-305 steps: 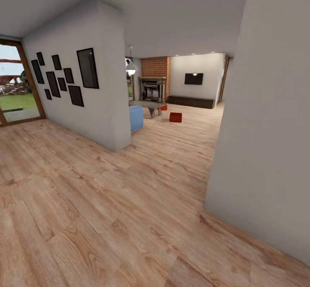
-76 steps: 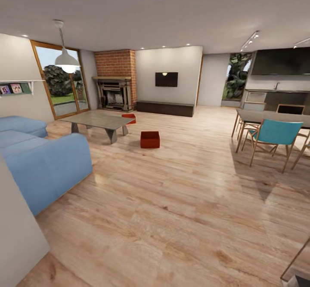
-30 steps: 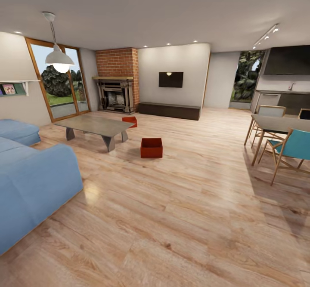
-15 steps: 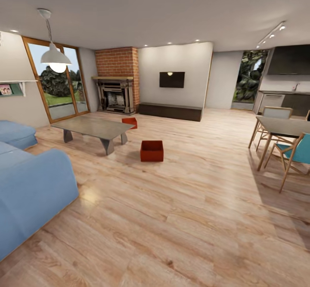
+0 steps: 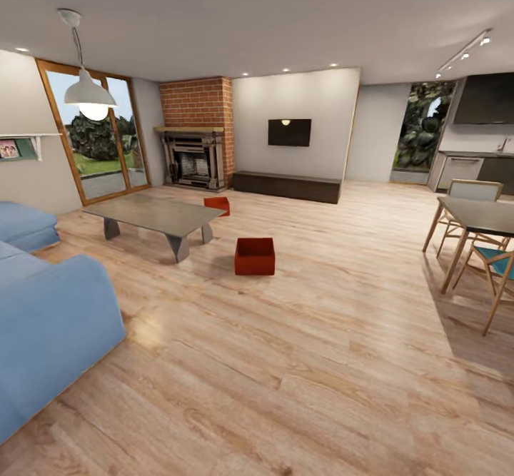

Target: Move the two storage containers from the living room to the garage. In the garage, place one container on the floor and stack the other container on top of it (either order is fine).

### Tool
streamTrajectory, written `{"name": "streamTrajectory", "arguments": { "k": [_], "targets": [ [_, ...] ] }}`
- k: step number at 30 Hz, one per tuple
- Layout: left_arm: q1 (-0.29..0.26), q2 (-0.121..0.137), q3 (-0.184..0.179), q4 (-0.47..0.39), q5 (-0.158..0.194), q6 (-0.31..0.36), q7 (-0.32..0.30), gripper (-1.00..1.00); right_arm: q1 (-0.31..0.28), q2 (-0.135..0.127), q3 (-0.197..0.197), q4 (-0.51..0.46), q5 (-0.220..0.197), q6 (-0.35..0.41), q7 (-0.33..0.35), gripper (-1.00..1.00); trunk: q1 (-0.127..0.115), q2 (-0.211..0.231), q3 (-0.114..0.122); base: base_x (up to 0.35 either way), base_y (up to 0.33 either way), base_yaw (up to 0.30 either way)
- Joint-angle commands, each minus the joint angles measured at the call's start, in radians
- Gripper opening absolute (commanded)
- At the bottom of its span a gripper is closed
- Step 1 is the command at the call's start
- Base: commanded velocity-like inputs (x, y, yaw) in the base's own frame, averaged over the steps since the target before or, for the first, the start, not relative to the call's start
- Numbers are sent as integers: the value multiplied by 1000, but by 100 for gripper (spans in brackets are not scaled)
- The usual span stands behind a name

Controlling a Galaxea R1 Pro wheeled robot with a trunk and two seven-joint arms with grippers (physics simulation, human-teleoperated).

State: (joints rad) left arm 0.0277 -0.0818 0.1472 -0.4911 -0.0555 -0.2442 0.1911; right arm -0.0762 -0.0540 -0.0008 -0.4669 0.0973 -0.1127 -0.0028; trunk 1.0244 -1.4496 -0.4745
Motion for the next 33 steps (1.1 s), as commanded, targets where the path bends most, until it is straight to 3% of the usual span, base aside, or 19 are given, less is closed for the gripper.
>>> {"name": "streamTrajectory", "arguments": {
  "k": [1, 33],
  "targets": [
    [0, -1, 5, -1, -6, -1, 1, 100, -1, -1, 0, 1, 10, -3, 0, 100, 1, 0, -1, 326, 0, 1],
    [0, -1, 5, -1, -6, -1, 1, 100, -1, 0, -1, 1, 10, -2, 0, 100, 1, 0, -1, 326, 0, 0]
  ]
}}
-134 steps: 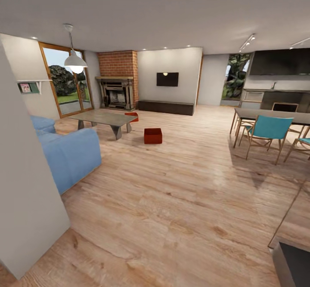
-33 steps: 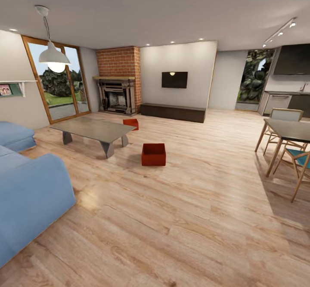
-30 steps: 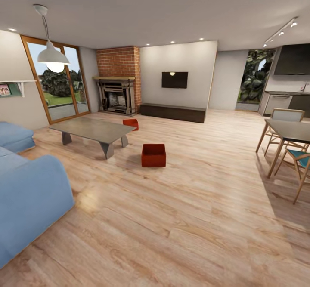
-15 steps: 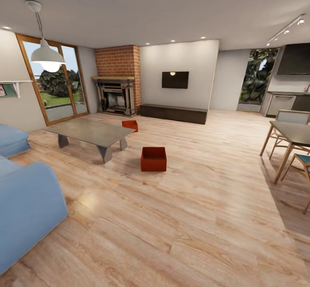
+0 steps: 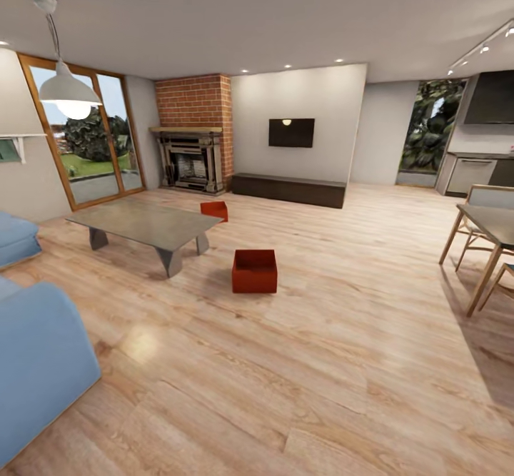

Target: Move the two storage containers from the living room to the garage. In the garage, place one container on the floor and stack the other container on top of it (either order is fine).

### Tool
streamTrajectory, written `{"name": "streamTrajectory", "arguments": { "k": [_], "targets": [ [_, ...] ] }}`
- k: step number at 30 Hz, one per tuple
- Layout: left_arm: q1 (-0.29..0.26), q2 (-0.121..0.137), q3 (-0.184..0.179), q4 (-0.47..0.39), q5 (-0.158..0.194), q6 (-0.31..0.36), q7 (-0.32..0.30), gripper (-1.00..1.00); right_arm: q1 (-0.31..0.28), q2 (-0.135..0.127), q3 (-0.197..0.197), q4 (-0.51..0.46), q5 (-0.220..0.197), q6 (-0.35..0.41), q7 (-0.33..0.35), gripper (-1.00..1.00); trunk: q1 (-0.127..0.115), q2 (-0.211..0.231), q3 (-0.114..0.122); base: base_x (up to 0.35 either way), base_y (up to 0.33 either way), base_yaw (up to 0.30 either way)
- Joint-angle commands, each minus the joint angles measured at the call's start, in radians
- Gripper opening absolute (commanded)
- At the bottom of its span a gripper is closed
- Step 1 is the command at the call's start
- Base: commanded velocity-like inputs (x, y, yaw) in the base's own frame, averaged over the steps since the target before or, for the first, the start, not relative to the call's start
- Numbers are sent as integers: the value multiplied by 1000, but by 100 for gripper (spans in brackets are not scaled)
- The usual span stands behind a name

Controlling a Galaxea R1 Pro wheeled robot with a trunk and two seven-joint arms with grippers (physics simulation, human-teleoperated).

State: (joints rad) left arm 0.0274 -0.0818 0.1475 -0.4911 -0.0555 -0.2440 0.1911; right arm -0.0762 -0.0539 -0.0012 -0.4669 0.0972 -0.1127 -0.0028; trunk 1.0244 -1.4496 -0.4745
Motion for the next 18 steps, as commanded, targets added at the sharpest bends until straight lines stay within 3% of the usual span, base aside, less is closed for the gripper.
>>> {"name": "streamTrajectory", "arguments": {
  "k": [1, 18],
  "targets": [
    [0, -1, 5, -1, -6, -1, 1, 100, -1, 0, 0, 1, 10, -2, 0, 100, 1, 0, -1, 326, 0, 0],
    [0, -1, 5, -1, -6, -1, 1, 100, -1, -1, 0, 1, 10, -2, 0, 100, 1, 0, -1, 326, 0, 0]
  ]
}}
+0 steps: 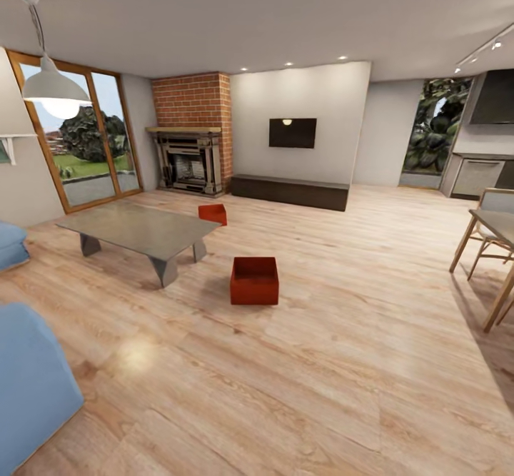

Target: Move the two storage containers from the living room to the garage. In the garage, place one container on the floor and stack the other container on top of it (either order is fine).

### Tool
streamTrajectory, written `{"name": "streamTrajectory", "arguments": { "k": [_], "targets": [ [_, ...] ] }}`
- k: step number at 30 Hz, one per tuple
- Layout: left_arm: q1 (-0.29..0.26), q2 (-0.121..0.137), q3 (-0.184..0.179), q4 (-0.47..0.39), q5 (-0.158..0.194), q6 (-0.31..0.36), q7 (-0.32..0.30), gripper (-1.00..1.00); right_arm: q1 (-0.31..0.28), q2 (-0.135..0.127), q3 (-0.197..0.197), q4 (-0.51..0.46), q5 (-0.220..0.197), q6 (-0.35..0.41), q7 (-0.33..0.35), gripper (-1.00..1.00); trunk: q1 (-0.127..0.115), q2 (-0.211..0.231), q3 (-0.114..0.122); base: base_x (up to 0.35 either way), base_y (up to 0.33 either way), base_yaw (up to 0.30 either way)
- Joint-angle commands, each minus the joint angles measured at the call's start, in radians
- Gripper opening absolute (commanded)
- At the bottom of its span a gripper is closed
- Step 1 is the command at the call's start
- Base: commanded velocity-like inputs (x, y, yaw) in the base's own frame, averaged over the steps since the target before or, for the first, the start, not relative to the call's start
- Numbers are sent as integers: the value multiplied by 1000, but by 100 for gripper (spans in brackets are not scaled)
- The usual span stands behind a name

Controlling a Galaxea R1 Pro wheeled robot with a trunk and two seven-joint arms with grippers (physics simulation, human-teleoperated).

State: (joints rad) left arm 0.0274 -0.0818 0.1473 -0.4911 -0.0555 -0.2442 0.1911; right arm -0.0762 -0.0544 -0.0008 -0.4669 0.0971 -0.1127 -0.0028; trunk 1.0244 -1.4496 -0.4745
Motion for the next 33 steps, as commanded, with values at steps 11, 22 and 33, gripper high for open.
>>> {"name": "streamTrajectory", "arguments": {
  "k": [11, 22, 33],
  "targets": [
    [1, -1, 5, -1, -6, -1, 1, 100, -1, 0, 0, 1, 9, -2, 0, 100, 1, 0, -1, 327, 0, 0],
    [0, -1, 5, -1, -6, -1, 1, 100, -1, 0, 1, 1, 9, -2, 0, 100, 1, 0, -1, 327, 0, 0],
    [0, -1, 5, -1, -7, -1, 1, 100, -1, 0, 0, 1, 9, -2, 0, 100, 1, 0, -1, 327, 0, 0]
  ]
}}
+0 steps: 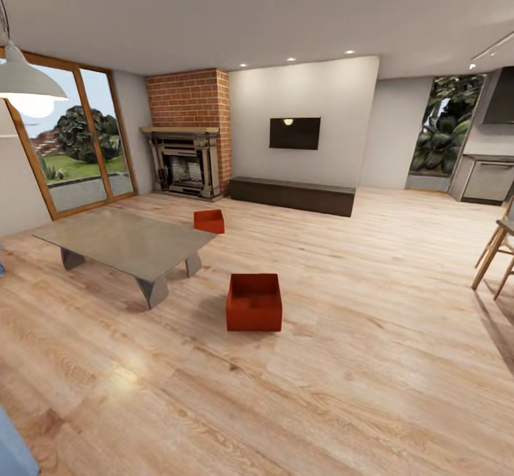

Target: Move the two storage containers from the living room to the garage. In the garage, place one container on the floor and stack the other container on top of it (either order is fine).

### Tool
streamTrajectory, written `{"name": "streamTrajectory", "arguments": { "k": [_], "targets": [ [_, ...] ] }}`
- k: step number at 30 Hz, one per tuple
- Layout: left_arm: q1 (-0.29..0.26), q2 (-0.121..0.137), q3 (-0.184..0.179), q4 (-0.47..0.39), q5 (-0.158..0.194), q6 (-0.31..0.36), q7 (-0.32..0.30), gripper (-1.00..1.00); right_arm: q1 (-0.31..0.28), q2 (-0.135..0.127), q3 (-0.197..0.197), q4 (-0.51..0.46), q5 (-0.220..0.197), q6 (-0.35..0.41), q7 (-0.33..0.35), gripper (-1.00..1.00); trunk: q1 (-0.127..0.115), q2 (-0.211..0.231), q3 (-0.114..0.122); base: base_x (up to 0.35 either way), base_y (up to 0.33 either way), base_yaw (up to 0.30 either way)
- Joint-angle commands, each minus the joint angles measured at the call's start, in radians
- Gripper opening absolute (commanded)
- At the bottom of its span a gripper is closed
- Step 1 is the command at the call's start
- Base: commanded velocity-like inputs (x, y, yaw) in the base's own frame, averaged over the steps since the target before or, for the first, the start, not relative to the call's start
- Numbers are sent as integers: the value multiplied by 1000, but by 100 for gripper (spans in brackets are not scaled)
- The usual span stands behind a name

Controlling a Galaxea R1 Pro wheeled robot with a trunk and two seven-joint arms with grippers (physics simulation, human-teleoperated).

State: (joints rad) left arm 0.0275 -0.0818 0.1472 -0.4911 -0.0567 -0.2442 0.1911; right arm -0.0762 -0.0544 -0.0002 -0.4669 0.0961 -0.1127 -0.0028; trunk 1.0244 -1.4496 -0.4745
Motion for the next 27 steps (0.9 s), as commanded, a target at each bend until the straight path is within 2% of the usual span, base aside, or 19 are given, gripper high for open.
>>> {"name": "streamTrajectory", "arguments": {
  "k": [1, 27],
  "targets": [
    [0, -1, 5, -1, -6, -1, 1, 100, -1, 0, 0, 1, 10, -2, 0, 100, 1, 0, -1, 326, 0, 0],
    [0, -1, 5, -1, -6, -1, 1, 100, -1, 0, 1, 1, 11, -2, 7, 100, 1, 0, -1, 327, 0, 0]
  ]
}}
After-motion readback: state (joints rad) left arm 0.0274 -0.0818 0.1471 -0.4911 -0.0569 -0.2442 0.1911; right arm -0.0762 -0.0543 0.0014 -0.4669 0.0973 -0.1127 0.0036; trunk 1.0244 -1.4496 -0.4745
